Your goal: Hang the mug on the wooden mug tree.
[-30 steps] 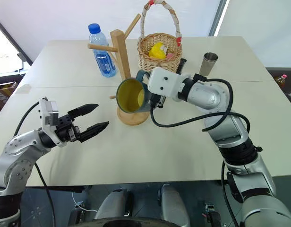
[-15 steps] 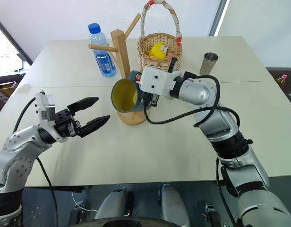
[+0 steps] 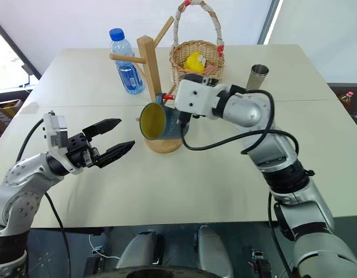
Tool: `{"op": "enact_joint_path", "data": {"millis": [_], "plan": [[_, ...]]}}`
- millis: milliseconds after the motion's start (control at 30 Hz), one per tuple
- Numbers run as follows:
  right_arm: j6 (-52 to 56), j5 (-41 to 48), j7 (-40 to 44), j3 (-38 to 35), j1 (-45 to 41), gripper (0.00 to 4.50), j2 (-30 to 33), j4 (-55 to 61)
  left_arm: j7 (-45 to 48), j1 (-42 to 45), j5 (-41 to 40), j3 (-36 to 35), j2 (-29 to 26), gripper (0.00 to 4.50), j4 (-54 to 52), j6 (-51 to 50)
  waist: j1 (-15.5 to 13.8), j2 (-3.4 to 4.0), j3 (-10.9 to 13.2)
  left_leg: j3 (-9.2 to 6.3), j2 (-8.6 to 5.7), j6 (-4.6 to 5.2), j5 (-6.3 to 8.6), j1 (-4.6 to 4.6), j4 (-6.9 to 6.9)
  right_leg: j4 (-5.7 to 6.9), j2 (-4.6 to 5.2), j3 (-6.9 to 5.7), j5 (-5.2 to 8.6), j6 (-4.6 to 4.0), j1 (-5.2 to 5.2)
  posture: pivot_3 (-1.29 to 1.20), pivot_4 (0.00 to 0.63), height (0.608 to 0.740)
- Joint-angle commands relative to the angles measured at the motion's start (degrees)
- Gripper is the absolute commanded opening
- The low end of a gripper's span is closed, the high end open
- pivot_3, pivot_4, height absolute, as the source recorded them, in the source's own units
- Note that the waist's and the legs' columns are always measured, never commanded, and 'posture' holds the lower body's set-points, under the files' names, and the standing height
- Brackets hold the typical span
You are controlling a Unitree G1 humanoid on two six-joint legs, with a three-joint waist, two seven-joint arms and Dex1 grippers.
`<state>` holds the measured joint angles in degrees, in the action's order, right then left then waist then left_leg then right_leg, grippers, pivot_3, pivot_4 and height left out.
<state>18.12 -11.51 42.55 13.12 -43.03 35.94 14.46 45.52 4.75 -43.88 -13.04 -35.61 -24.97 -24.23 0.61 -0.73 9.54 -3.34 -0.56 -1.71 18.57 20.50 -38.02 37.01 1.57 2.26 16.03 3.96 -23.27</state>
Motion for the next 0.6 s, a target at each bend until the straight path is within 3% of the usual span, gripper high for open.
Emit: {"op": "enact_joint_path", "data": {"millis": [33, 133, 300, 433, 600], "plan": [[-1.60, 4.33, 1.76, -6.57, 2.32, 2.88, 2.65, 3.09, -0.90, -0.25, 0.52, -2.45, 0.71, 4.50, 0.94, 1.55, 0.06, 0.00, 0.00, 0.00, 0.00, 0.00, 0.00, 0.00, 0.00, -0.02, 0.00, 0.00, 0.00, 0.00, 0.01, 0.00, 0.150, 0.740], [-2.34, 10.03, 3.51, -12.66, 7.51, 2.88, 4.32, 4.46, -2.32, -1.16, 0.53, -4.13, 2.28, 4.50, 2.83, 2.30, 0.15, 0.00, 0.00, 0.00, 0.00, 0.00, 0.00, 0.00, 0.04, -0.04, 0.00, 0.00, 0.00, 0.00, 0.01, 0.00, 0.150, 0.740], [2.18, 22.06, 0.48, -23.75, 19.44, 2.88, -2.05, 2.78, -8.10, -2.58, 6.67, -5.59, 4.90, 4.50, 9.38, 5.24, 0.13, -0.03, -0.01, 0.00, 0.02, 0.01, 0.00, -0.05, 0.07, -0.02, -0.02, 0.02, 0.00, 0.01, 0.06, 0.00, 0.150, 0.740], [-2.87, 21.65, -3.25, -23.94, 27.99, 2.88, -6.80, -3.39, -14.82, -2.66, 14.24, -5.56, 7.79, 4.50, 15.73, 9.51, 0.08, -0.05, -0.04, 0.00, 0.02, 0.01, 0.00, -0.13, 0.04, 0.02, -0.02, 0.02, 0.00, 0.01, 0.12, 0.00, 0.150, 0.740], [-6.19, 24.79, -7.16, -24.73, 31.05, 2.88, -13.56, -9.08, -20.03, -3.13, 18.55, -6.16, 10.53, 4.50, 18.66, 12.34, 0.34, -0.03, -0.02, 0.04, 0.02, 0.01, 0.00, -0.08, 0.03, 0.09, -0.03, 0.05, -0.01, 0.02, 0.01, 0.00, 0.150, 0.740]]}}
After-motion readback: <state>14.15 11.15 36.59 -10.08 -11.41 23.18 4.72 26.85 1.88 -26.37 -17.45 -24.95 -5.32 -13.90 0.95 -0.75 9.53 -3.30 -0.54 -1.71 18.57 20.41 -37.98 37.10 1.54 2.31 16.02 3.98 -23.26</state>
